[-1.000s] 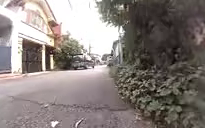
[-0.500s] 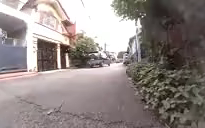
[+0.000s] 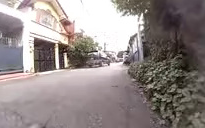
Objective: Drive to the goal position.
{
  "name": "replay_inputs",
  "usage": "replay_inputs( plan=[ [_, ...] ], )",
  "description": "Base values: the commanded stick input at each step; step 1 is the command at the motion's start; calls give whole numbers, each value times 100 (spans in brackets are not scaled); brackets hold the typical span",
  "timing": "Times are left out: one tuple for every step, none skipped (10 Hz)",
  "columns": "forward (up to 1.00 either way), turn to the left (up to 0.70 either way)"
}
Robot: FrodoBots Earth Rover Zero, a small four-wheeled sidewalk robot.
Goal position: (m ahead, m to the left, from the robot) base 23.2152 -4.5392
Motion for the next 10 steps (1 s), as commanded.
replay_inputs(
  plan=[
    [70, 0],
    [70, 0],
    [70, 0],
    [70, 0],
    [70, 0],
    [70, 0],
    [70, 0],
    [70, 0],
    [70, 0],
    [70, 0]
  ],
)
